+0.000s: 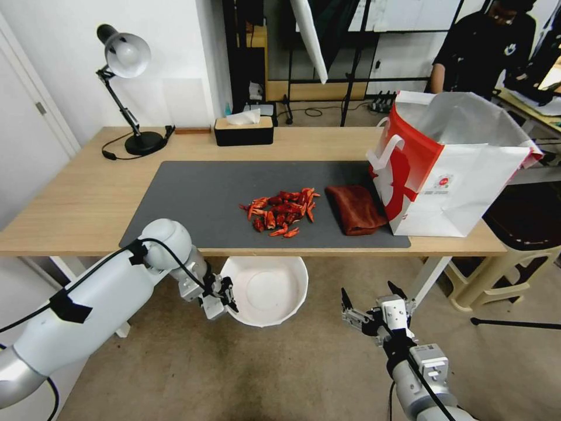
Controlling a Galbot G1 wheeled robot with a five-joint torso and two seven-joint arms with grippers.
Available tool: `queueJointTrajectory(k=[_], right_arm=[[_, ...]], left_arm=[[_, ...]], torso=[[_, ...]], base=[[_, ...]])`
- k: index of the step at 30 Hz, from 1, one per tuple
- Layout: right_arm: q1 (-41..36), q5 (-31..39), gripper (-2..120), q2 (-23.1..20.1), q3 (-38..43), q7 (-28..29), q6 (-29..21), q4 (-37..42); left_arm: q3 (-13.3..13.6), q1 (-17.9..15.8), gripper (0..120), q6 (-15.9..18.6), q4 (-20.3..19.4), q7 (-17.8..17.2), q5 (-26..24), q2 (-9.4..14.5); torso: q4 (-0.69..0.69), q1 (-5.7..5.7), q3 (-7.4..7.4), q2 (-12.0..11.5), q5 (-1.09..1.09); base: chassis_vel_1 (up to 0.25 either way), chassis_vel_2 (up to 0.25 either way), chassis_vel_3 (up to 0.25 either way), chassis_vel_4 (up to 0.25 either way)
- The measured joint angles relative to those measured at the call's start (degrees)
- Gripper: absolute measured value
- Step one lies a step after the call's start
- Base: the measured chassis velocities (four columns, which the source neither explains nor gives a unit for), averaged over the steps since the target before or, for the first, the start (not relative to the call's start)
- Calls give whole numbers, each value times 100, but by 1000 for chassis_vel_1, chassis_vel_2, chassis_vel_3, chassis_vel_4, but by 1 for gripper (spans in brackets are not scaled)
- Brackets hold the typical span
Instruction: Sweep shrimp from table into container with towel, then put container into takeout bag.
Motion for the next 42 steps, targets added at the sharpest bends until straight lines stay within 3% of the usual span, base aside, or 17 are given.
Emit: queueJointTrajectory(k=[11, 22, 27, 29, 31, 33, 35, 42], right_arm=[[88, 56, 100, 2, -13, 18, -25, -37], [682, 420, 100, -112, -4, 9, 207, -215], [1237, 803, 100, -291, 188, -49, 459, -470], [1287, 917, 100, -307, 290, -53, 530, -501], [1408, 995, 100, -358, 307, -52, 540, -573], [1465, 1024, 100, -385, 310, -51, 546, -611], [1748, 1138, 100, -558, 275, -40, 552, -858], [2209, 1402, 100, -960, 158, 97, 540, -1250]], left_arm=[[241, -216, 0, 4, 47, 92, -87, -25], [508, -378, 0, -77, 259, 56, -97, -107], [966, -779, 0, -177, 556, 20, -104, -397], [1192, -1077, 0, -256, 754, 2, -137, -610], [1280, -1179, 0, -290, 832, 2, -157, -683], [1297, -1195, 0, -295, 849, 2, -158, -694], [1335, -1247, 0, -301, 903, 2, -160, -721], [1323, -1251, 0, -305, 922, 1, -168, -617]], torso=[[0, 0, 0, 0, 0], [-1, 0, 0, 1, 0], [7, 0, 1, 0, -1], [-12, 0, 0, 1, -1], [-11, 0, -1, 1, 0], [-9, 0, 0, 1, 2], [3, 0, 0, 0, 2], [0, 0, 0, 0, 0]], base=[[0, 0, 0, 0], [0, 0, 0, 0], [0, 0, 0, 0], [0, 0, 0, 0], [0, 0, 0, 0], [0, 0, 0, 0], [0, 0, 0, 0], [0, 0, 0, 0]])
